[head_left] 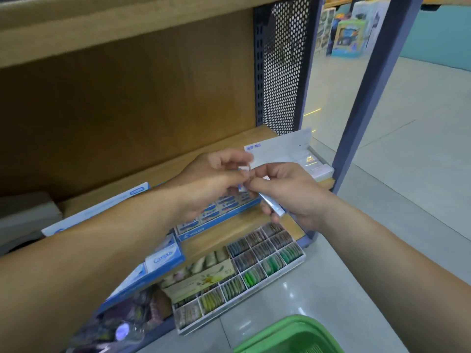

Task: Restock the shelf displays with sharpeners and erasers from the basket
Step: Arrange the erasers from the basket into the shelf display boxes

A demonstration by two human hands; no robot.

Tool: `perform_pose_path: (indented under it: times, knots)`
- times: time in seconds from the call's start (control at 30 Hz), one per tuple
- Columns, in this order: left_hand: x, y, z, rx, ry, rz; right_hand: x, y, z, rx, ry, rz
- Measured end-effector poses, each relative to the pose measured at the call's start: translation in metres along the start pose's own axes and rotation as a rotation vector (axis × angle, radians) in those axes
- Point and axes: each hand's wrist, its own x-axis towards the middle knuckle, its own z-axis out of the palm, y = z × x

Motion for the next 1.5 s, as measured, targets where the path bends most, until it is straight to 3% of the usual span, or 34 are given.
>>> perform_pose_path:
  times: [0.27, 0.43, 0.67, 0.87, 1.03, 1.17, 1.5]
  knots:
    - [-0.017, 0.011, -0.048, 0.06, 0.173, -0.131, 0.007, -0.008, 0.007, -0.058, 0.137, 0.098]
    - [-0.027, 0.009, -0.068, 0.239, 0.162, -0.109, 0.004, -0.007, 0.014, -0.015, -0.017, 0.208]
    - [-0.037, 0.001, -0.07, 0.004, 0.165, -0.179, -0.002, -0.006, 0.014, 0.001, -0.021, 0.21]
    - [-0.036, 0.004, -0.068, 0.026, 0.123, -0.196, -0.004, -0.002, 0.013, -0.024, -0.023, 0.185]
    - [-0.02, -0.001, -0.059, 0.234, 0.235, -0.186, 0.002, 0.001, 0.01, -0.013, 0.021, 0.168]
    - [0.01, -0.018, -0.041, 0.524, 0.297, -0.04, 0.003, 0.006, 0.004, 0.013, 0.028, 0.161]
    - [0.016, -0.045, -0.042, 1.136, 0.142, 0.035, -0.009, 0.008, -0.012, 0.276, -0.111, 0.203]
